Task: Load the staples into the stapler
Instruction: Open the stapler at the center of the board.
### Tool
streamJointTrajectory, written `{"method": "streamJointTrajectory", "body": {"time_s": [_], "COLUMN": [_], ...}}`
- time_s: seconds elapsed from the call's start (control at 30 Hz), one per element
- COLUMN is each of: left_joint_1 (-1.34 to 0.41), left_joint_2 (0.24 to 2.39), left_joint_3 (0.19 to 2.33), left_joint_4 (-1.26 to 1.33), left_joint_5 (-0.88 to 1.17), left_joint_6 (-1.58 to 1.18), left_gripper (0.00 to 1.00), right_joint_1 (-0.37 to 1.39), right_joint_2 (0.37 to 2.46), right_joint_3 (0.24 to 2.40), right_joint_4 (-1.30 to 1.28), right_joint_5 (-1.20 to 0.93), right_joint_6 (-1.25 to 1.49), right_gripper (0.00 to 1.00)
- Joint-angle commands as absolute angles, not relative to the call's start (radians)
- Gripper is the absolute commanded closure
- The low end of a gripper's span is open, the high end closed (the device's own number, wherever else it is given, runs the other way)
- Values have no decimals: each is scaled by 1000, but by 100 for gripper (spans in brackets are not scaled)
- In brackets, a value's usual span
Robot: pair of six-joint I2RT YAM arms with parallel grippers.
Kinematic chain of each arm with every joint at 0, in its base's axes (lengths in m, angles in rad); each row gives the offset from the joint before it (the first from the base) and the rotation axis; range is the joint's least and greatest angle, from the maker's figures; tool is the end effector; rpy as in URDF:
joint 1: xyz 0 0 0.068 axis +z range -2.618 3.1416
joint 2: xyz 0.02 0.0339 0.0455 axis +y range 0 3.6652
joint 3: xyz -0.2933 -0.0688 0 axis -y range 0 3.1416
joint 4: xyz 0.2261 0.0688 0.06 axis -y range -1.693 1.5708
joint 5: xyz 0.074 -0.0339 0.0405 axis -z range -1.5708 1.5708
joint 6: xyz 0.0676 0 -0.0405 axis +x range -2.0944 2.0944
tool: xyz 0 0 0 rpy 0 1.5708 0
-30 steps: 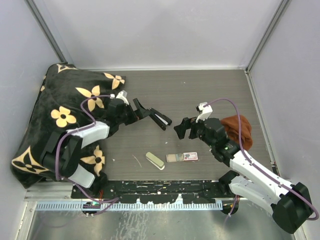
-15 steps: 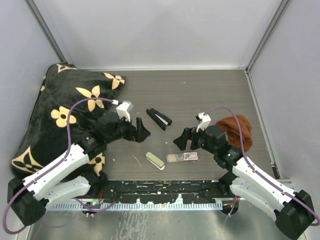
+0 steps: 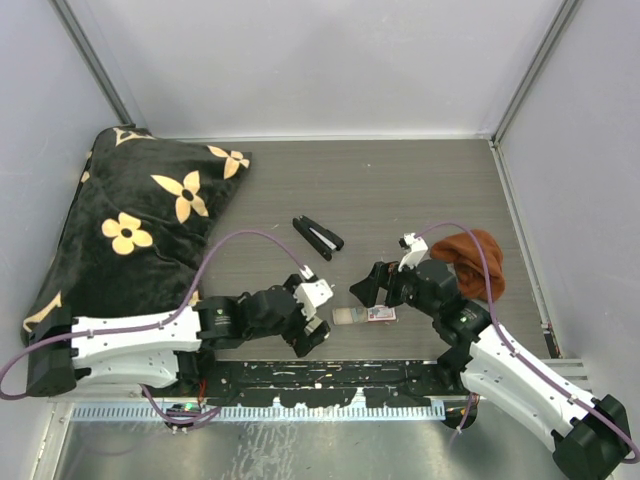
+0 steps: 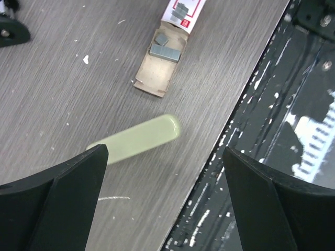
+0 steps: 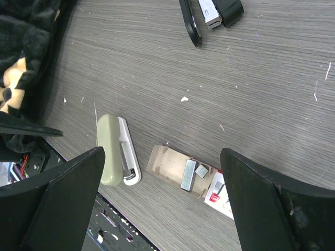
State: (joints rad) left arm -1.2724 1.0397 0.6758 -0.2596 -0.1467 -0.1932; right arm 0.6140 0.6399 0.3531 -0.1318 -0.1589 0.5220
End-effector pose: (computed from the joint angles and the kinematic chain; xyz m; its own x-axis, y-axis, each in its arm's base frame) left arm 0.0737 -0.2059 0.2597 -0.3433 0.4701 -0.8131 0.8608 0.5039 -0.0721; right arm 0.1141 0.0935 0.2250 -0.6306 0.1579 -0.7599 -0.4299 0.7441 0.5113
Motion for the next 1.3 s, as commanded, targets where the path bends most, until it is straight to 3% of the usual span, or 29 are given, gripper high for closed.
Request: {"method": "streamJointTrajectory", "body": {"time_s": [0.0,0.2,0.6,0.9,1.03,1.27], "left_joint_1": [-1272,-1231,-1160,-1154,-1154,-1154], "left_joint_2": [1093,1105,1234,1356,1371,1347], "left_joint_3": [656,561,550,573,574,593], "left_joint_4": [-62,98,164,191,207,146], "left_joint_5": [-54,9,105,83,58,91], "left_joint_6": [43,195,250,268,263,219], "left_gripper": [7,6,10,26,44,60], "right_joint_1": [617,618,618,618,617,618], "right_joint_2": [640,629,633,638,635,636], "right_joint_3": [381,391,392,391,392,391], "right_joint_4": [-100,-93,-85,-84,-85,-87], "right_joint_5": [-167,-182,-178,-175,-170,-164], "right_joint_6": [528,526,535,535,537,535], "right_gripper": [2,2,2,2,2,2]}}
